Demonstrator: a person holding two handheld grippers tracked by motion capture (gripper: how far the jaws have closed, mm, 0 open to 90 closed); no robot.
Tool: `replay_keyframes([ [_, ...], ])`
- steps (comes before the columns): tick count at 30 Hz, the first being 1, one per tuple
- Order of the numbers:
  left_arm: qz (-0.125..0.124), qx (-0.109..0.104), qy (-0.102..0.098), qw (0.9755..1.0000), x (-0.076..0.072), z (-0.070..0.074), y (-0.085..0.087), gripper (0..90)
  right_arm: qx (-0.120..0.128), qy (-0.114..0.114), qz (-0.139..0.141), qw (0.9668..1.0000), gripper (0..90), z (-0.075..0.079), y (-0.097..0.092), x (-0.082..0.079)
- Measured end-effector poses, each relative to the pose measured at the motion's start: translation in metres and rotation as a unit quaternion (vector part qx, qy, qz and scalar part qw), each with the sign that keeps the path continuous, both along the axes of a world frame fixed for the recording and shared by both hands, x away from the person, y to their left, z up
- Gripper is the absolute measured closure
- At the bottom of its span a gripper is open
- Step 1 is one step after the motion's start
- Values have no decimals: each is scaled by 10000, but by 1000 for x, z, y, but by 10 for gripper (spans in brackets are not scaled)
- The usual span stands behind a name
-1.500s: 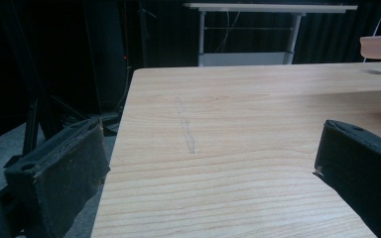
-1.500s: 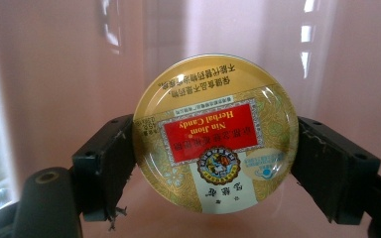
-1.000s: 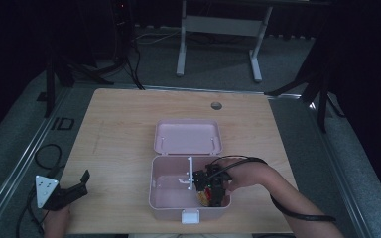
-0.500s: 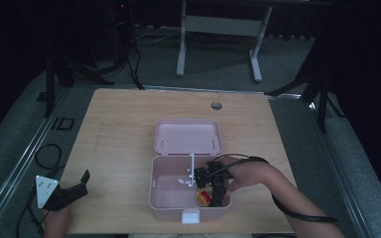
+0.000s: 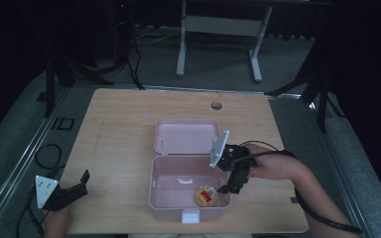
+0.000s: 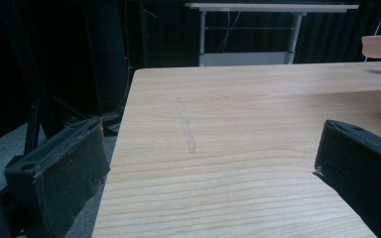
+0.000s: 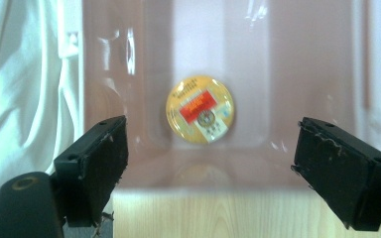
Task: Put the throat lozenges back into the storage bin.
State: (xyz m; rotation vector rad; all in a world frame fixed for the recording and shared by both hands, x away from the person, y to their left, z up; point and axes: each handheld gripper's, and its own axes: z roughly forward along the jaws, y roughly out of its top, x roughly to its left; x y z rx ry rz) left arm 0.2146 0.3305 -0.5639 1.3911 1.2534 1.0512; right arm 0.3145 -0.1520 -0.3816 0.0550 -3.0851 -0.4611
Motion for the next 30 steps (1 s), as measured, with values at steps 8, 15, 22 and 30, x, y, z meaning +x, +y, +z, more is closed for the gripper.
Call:
replay_keyframes([
  [8,-3,0,9,10000,0,0,0,3,380,-22,-667,9970,134,-2,-55,11],
  [15,-3,1,13,10000,0,0,0,3,664,87,-1245,9900,137,-36,-89,23],
  [22,-9,-1,10,10000,0,0,0,3,1281,-375,-2068,9692,132,-88,-114,37],
  [30,-19,-1,19,10000,0,0,0,3,1743,-906,-3040,9322,131,-138,-140,51],
])
